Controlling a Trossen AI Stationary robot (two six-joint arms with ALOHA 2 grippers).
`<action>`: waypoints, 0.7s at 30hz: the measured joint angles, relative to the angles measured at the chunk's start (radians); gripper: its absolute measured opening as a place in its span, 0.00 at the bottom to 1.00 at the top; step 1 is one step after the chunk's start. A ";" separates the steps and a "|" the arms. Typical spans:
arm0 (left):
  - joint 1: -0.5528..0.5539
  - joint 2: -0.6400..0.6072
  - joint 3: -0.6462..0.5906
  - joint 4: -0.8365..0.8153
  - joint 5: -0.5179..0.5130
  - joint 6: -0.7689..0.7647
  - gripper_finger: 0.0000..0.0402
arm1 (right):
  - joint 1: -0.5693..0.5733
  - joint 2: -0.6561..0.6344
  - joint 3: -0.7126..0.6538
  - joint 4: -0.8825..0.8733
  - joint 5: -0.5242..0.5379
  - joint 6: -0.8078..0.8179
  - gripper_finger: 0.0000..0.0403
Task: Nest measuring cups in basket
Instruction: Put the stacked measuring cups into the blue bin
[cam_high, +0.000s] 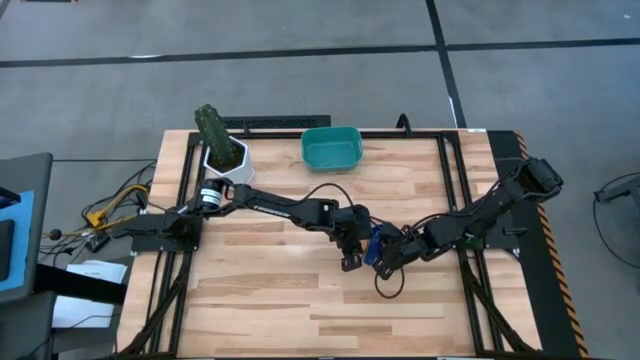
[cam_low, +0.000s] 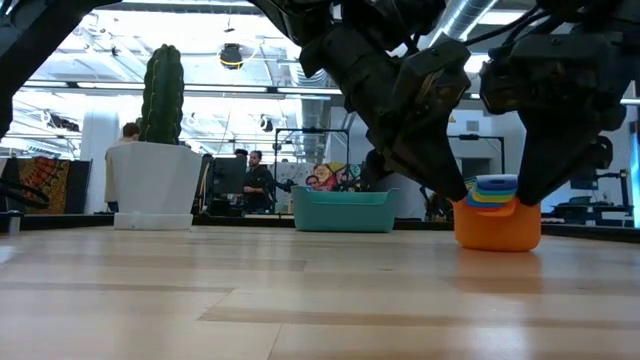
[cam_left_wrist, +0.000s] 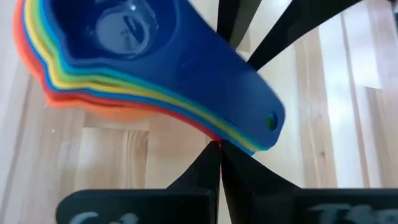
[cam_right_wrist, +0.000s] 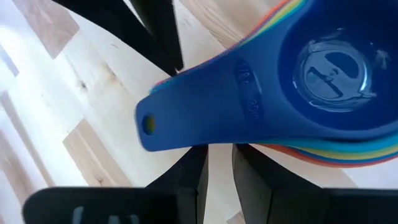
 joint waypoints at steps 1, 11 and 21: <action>0.000 0.000 0.000 0.004 0.009 0.000 0.00 | 0.000 0.000 0.005 -0.003 0.000 -0.003 0.24; 0.009 -0.003 0.000 0.000 0.015 -0.009 0.00 | 0.002 -0.003 0.011 -0.025 -0.024 0.021 0.24; 0.036 -0.067 0.031 -0.195 -0.069 0.019 0.00 | 0.043 -0.138 0.013 -0.122 0.020 0.129 0.28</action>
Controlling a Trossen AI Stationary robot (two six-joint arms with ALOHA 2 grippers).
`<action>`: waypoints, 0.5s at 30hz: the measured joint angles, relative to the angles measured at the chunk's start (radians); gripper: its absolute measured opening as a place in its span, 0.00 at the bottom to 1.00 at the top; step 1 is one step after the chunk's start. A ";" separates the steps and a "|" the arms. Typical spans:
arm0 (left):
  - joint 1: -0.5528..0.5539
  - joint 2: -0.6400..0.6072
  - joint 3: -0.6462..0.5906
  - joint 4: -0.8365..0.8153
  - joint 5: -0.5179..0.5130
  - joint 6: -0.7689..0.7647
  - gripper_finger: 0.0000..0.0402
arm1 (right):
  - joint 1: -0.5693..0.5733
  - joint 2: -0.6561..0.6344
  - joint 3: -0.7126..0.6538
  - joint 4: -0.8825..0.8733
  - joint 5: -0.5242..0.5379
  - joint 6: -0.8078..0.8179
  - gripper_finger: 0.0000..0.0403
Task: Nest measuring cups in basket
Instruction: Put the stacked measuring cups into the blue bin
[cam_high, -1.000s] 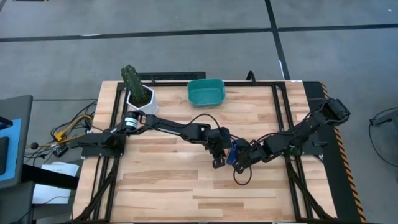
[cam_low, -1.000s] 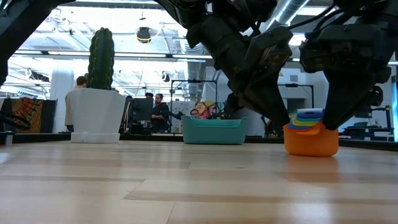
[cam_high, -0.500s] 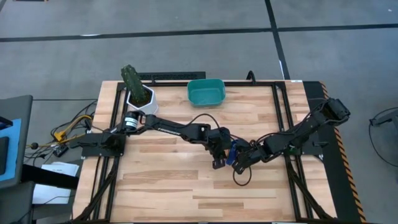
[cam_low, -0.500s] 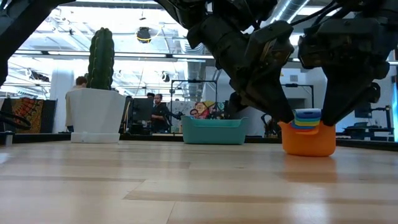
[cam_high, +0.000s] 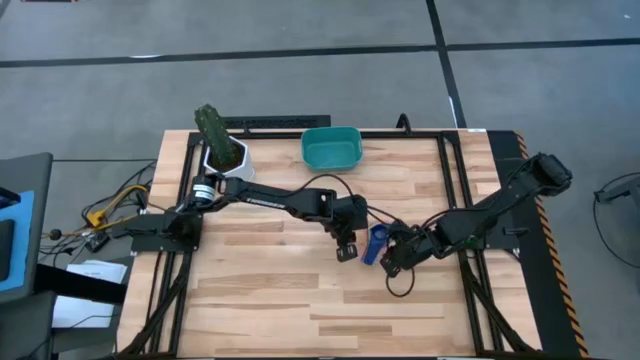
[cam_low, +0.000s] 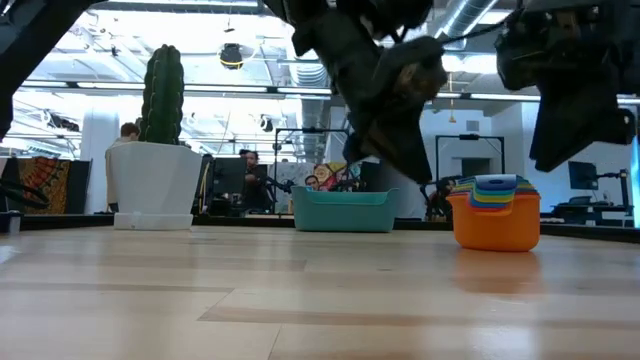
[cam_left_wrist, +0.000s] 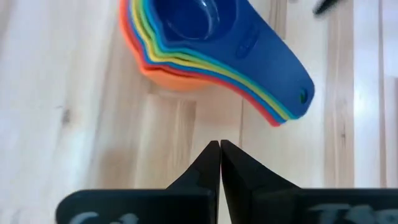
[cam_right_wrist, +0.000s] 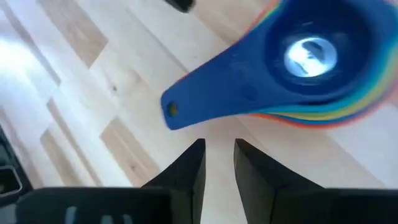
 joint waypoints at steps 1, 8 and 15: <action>0.000 -0.013 0.000 -0.013 -0.015 0.000 0.00 | 0.000 -0.015 0.000 -0.023 0.006 0.016 0.29; 0.007 -0.064 0.000 -0.027 -0.057 -0.028 0.00 | -0.002 -0.074 -0.001 -0.076 0.021 0.055 0.43; 0.011 -0.107 -0.002 -0.105 -0.129 -0.052 0.00 | -0.002 -0.079 -0.001 -0.095 0.023 0.101 0.59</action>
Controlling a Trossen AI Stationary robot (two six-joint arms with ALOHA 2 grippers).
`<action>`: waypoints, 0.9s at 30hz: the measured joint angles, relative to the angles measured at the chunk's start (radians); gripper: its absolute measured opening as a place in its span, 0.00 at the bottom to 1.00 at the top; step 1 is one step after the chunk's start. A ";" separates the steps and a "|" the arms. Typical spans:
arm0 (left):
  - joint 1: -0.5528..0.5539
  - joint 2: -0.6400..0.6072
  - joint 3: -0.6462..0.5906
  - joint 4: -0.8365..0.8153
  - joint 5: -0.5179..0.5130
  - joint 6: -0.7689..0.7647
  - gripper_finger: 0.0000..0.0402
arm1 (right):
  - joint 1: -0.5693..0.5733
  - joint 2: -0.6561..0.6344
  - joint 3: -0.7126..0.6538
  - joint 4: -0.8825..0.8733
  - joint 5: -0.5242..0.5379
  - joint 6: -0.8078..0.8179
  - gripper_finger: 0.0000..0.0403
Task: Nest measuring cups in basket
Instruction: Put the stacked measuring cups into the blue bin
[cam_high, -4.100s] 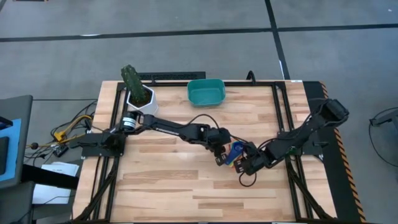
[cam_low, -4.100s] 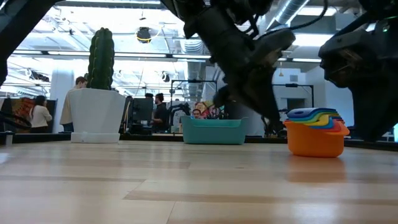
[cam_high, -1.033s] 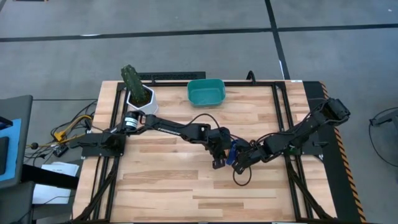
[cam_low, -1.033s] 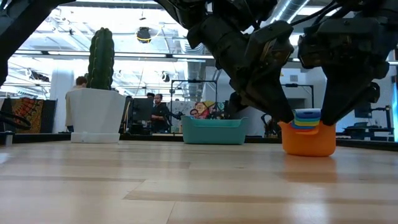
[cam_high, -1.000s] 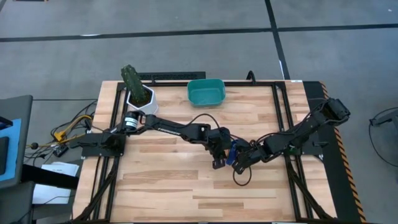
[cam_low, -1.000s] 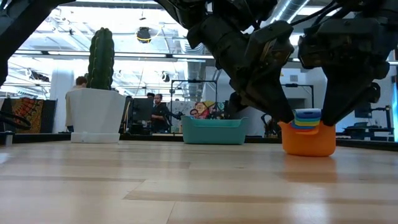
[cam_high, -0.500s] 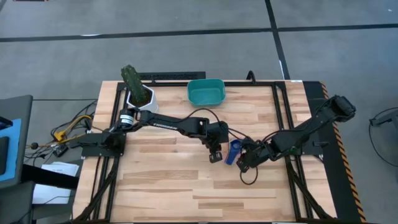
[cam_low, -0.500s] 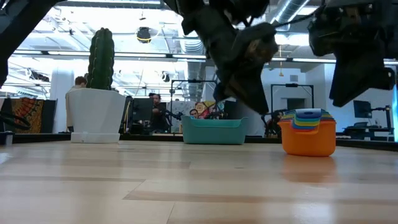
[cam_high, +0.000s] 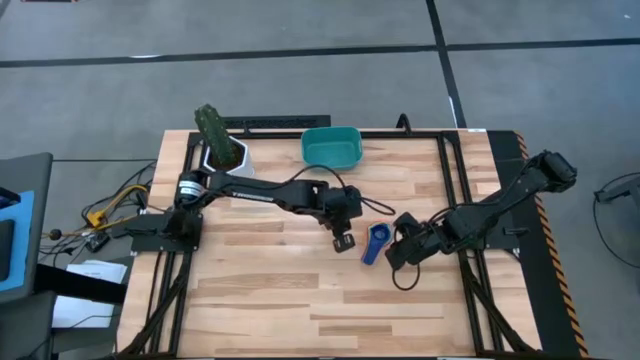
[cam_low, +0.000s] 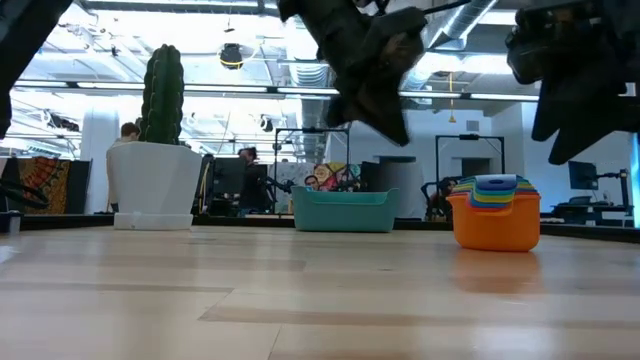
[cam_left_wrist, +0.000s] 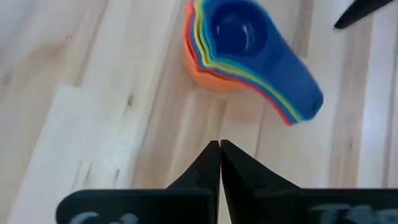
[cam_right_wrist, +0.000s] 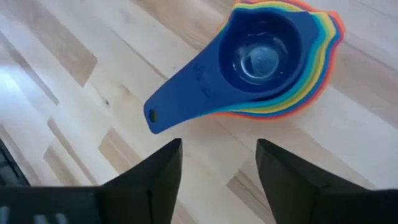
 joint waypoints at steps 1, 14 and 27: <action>0.002 -0.007 0.000 -0.002 -0.009 -0.004 0.00 | 0.000 0.000 0.000 -0.006 0.001 0.021 0.60; 0.069 -0.294 -0.279 -0.022 -0.190 0.098 0.00 | 0.069 0.009 0.007 0.001 0.053 0.389 0.62; 0.148 -0.856 -0.825 0.183 0.002 0.306 0.00 | 0.073 0.340 0.391 -0.260 0.024 0.764 0.62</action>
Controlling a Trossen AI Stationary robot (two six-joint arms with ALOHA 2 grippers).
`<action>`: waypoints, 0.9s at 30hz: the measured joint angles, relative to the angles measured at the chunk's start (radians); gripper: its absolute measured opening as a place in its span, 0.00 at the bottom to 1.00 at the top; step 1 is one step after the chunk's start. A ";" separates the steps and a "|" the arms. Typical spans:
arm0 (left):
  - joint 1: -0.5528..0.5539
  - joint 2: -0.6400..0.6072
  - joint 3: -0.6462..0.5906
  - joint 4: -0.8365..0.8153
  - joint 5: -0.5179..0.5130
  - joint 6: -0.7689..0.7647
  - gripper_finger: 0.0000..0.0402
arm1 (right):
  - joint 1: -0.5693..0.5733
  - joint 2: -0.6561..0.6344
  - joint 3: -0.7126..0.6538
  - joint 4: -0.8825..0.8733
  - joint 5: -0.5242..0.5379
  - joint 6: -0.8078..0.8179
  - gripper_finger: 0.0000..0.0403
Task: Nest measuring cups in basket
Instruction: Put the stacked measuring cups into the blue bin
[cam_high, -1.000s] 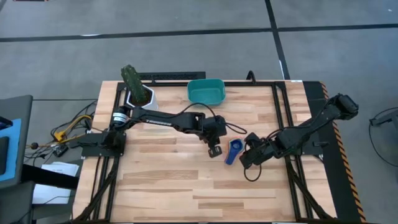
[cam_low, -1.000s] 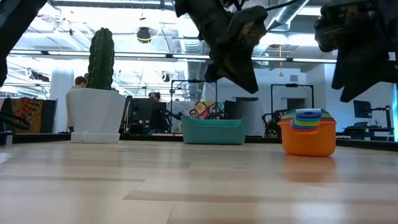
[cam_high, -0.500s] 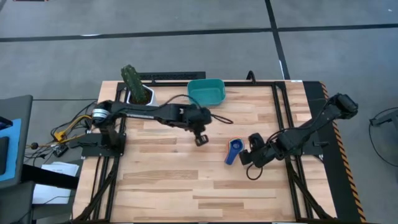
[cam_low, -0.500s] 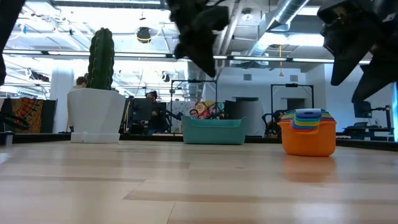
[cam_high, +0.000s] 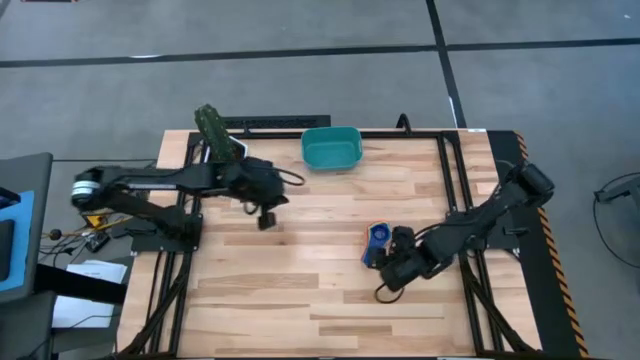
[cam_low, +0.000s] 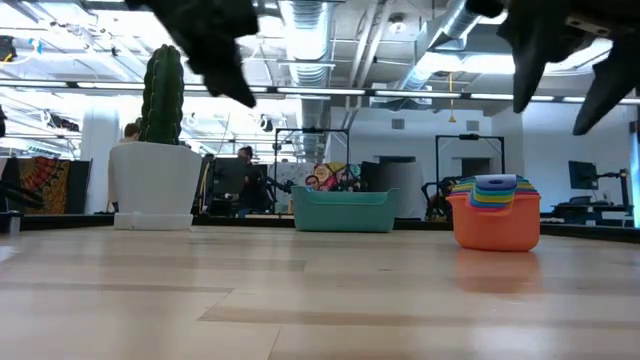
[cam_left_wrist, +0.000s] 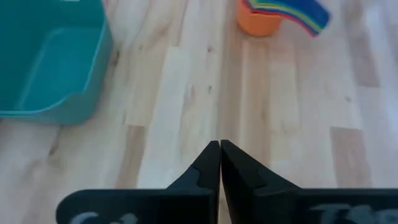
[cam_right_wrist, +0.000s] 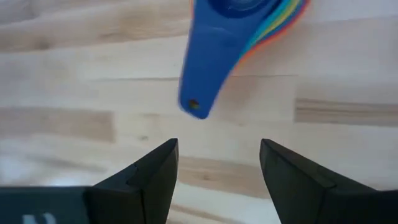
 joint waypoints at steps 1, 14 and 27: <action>0.004 -0.031 -0.021 0.003 0.015 0.001 0.00 | -0.006 0.029 0.033 -0.022 -0.004 0.022 0.62; 0.048 -0.254 -0.150 -0.021 0.108 0.030 0.16 | -0.129 0.151 0.219 -0.113 -0.044 0.004 0.62; 0.051 -0.253 -0.151 -0.045 0.085 0.030 0.39 | -0.209 0.168 0.218 -0.129 -0.185 0.065 0.62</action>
